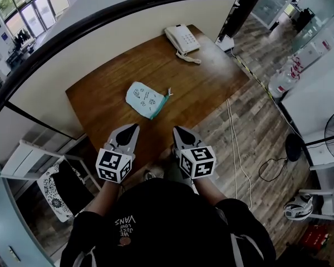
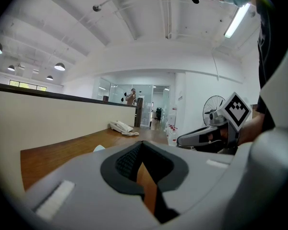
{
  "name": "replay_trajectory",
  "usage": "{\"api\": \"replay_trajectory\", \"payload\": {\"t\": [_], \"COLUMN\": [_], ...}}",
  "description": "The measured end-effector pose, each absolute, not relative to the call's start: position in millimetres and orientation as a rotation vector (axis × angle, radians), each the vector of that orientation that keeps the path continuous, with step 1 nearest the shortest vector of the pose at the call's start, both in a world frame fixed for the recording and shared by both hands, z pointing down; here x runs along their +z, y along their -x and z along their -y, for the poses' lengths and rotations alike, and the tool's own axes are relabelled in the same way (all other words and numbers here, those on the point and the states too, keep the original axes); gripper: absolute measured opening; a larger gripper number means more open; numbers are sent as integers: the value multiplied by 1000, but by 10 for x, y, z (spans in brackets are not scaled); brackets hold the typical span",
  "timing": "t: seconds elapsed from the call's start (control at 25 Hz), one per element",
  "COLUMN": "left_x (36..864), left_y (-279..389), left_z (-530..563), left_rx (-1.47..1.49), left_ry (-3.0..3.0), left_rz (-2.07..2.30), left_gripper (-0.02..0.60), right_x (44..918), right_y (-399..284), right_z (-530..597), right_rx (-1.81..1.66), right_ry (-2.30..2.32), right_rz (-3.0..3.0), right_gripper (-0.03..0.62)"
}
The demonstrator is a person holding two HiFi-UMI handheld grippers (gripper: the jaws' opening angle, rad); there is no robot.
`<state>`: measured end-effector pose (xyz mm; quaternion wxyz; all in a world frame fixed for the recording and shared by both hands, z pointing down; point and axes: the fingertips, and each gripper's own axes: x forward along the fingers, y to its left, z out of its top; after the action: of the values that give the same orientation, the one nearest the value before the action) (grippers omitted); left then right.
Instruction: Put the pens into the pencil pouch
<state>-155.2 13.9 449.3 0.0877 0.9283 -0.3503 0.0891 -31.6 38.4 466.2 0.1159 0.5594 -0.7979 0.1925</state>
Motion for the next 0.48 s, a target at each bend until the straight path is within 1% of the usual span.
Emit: {"api": "replay_trajectory", "payload": {"t": [0.48], "left_x": [4504], "left_y": [1560], "left_z": [-186], "left_rx": [250], "left_ry": [-2773], "left_rz": [1043], "left_gripper": [11], "right_x": [4710], "right_y": [325], "right_z": [-447], "right_rx": [560], "right_ry": [-1636], "right_rz": [2321], "right_gripper": [12]}}
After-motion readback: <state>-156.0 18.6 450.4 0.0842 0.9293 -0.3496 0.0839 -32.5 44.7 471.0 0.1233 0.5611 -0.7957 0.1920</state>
